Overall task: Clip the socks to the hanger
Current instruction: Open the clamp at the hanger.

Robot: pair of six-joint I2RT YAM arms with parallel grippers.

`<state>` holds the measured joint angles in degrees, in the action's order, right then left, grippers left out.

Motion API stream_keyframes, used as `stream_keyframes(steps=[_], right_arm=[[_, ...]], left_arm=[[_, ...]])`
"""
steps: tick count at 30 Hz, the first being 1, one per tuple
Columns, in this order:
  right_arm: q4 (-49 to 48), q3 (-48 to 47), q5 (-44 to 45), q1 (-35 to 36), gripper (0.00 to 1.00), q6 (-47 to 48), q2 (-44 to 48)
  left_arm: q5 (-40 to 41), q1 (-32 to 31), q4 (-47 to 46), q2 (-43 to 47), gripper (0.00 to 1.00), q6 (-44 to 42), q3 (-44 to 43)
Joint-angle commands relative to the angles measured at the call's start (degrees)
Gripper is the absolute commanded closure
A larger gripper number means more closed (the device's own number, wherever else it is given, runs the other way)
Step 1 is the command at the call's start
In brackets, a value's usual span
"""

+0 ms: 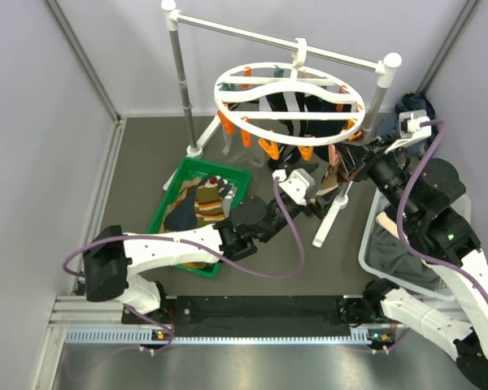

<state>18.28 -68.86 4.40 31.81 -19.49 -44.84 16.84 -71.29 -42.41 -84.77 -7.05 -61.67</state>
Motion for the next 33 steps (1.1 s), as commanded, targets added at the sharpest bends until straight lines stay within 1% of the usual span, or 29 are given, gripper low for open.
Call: stream_keyframes(steps=[1,4,8,10,18,22,33], right_arm=[[-3.16,1.09,-0.19,-0.08,1.0,1.47,1.33],[-3.78,1.71,-0.27,-0.09,1.0,1.55,1.77],[-4.22,2.41,-0.62,-0.09,1.0,1.64,2.04],[-4.4,2.76,-0.62,-0.08,1.0,1.56,2.3],[-4.84,3.64,-0.28,-0.17,1.0,2.08,3.18],[-5.1,4.43,-0.1,-0.17,1.0,2.08,3.62],[-5.89,5.93,0.25,-0.17,1.0,1.82,4.06]], left_arm=[[4.52,-0.08,-3.55,-2.24,0.27,-2.36,-6.18],[3.81,-0.08,-3.82,-4.26,0.28,-1.92,-8.55],[7.5,-0.08,-4.96,-6.54,0.35,-1.83,-10.75],[7.51,-0.08,-6.27,-6.98,0.37,-1.83,-10.84],[7.59,0.97,-7.59,-7.07,0.52,1.6,-10.49],[7.24,0.97,-8.21,-6.99,0.54,2.83,-10.75],[6.1,0.97,-8.91,-6.9,0.54,6.17,-11.1]])
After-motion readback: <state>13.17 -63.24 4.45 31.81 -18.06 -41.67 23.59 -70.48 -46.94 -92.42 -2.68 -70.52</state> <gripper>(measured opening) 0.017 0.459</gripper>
